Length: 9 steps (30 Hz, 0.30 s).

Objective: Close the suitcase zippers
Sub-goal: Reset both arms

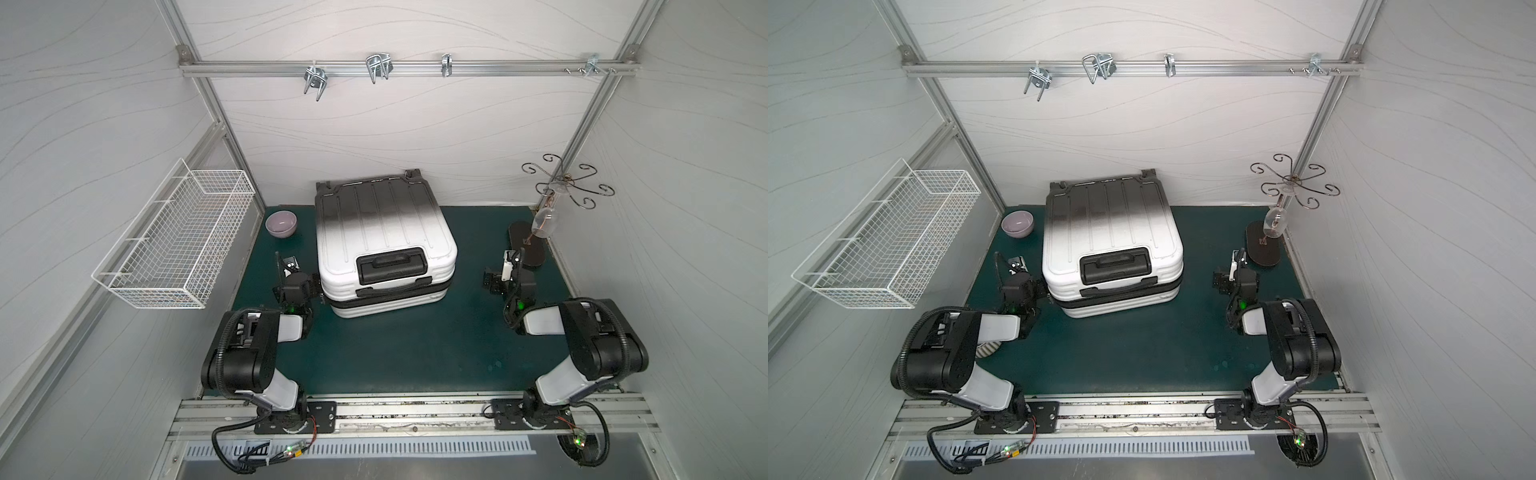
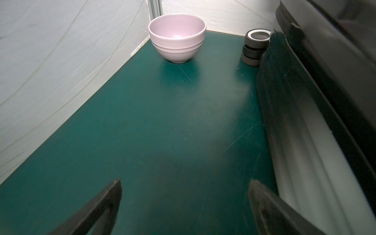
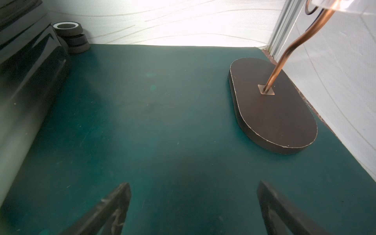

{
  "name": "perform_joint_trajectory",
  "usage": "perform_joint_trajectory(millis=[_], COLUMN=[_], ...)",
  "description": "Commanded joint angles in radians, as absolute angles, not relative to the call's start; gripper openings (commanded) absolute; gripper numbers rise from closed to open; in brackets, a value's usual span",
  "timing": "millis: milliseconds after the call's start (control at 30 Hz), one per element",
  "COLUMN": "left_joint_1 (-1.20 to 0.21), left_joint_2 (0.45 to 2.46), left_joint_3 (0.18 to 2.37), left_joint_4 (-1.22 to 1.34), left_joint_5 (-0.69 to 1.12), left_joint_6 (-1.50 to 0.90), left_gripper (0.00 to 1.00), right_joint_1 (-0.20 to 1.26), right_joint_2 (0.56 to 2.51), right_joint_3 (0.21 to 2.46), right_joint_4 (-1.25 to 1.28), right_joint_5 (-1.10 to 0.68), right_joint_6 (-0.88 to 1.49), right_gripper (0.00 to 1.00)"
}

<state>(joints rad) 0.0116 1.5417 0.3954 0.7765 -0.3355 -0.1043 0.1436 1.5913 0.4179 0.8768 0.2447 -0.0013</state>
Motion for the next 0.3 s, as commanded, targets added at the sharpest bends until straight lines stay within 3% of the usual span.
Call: perform_joint_trajectory(millis=[0,267], left_joint_1=[0.005,-0.017], left_joint_2=[1.536,1.54], left_joint_3=[0.412,0.409], left_joint_4=[0.826,0.843], left_joint_5=[-0.321,-0.339], left_joint_6=[-0.098,-0.072], left_gripper=[1.0,1.0], right_joint_1=[0.141,0.141], right_joint_2=[1.58,1.58], right_joint_3=[0.416,0.416], right_joint_4=[0.865,0.867], right_joint_5=[0.243,0.243], right_joint_6=[0.0,0.0], right_gripper=[0.99,0.99])
